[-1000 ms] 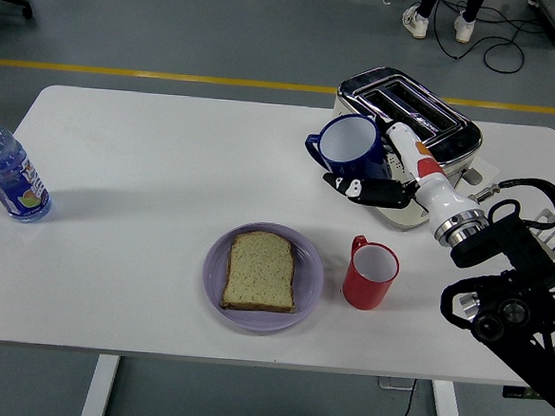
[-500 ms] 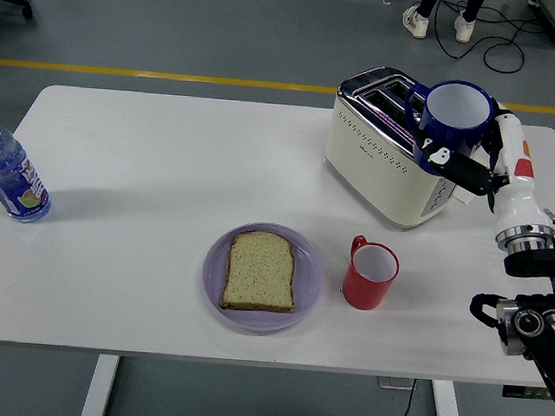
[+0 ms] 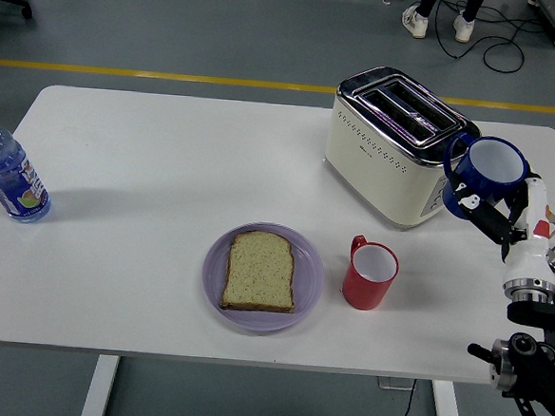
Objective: Pick up the cup,pour liquid into bread,place the cup on the desk
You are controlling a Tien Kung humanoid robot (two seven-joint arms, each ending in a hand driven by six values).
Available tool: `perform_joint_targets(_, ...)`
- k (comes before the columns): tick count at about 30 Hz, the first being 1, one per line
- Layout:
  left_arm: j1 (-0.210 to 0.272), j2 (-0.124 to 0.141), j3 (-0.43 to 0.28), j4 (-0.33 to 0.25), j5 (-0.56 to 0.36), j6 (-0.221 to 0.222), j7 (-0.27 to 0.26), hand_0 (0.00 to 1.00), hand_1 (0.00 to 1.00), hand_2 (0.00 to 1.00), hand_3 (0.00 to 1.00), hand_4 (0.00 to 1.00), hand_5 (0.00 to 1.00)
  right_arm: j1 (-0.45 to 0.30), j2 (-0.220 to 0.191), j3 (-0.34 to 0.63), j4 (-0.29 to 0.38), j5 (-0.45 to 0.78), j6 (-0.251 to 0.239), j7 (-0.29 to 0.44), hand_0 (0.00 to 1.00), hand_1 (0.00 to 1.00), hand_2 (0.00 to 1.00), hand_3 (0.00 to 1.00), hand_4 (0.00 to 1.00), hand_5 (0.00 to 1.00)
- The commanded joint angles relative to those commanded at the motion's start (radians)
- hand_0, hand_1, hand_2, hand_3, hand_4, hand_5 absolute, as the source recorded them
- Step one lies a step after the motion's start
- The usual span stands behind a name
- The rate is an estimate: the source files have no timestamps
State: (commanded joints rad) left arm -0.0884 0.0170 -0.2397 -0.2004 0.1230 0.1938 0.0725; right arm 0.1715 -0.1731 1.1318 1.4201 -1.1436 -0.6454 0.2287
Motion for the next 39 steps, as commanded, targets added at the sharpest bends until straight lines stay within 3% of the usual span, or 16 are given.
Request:
perform_joint_targets(11, -0.003, 0.0, 0.002, 0.0, 0.003, 0.0, 0.0, 0.634, 0.64, 0.651, 0.504, 0.241, 0.862, -0.022, 0.028, -0.023, -0.139, 0.006, 0.013, 0.112, 0.47, 0.455, 0.579, 0.591, 0.538, 0.002)
perform_joint_targets(31, -0.004, -0.001, 0.002, 0.001, 0.004, 0.0, 0.0, 0.634, 0.64, 0.651, 0.504, 0.239, 0.861, -0.059, 0.036, -0.049, -0.326, 0.1, 0.04, 0.199, 0.478, 0.449, 0.587, 0.604, 0.56, 0.002)
perform_joint_targets(32, -0.004, -0.001, 0.002, 0.001, 0.004, 0.0, 0.0, 0.633, 0.641, 0.651, 0.504, 0.239, 0.861, -0.06, 0.036, -0.05, -0.331, 0.102, 0.041, 0.202, 0.486, 0.465, 0.599, 0.647, 0.601, 0.054)
perform_joint_targets(39, 0.0, -0.002, 0.007, 0.001, 0.002, 0.0, 0.0, 0.634, 0.641, 0.651, 0.504, 0.239, 0.861, -0.058, 0.032, -0.072, -0.379, 0.135, 0.049, 0.219, 0.489, 0.468, 0.601, 0.651, 0.602, 0.074)
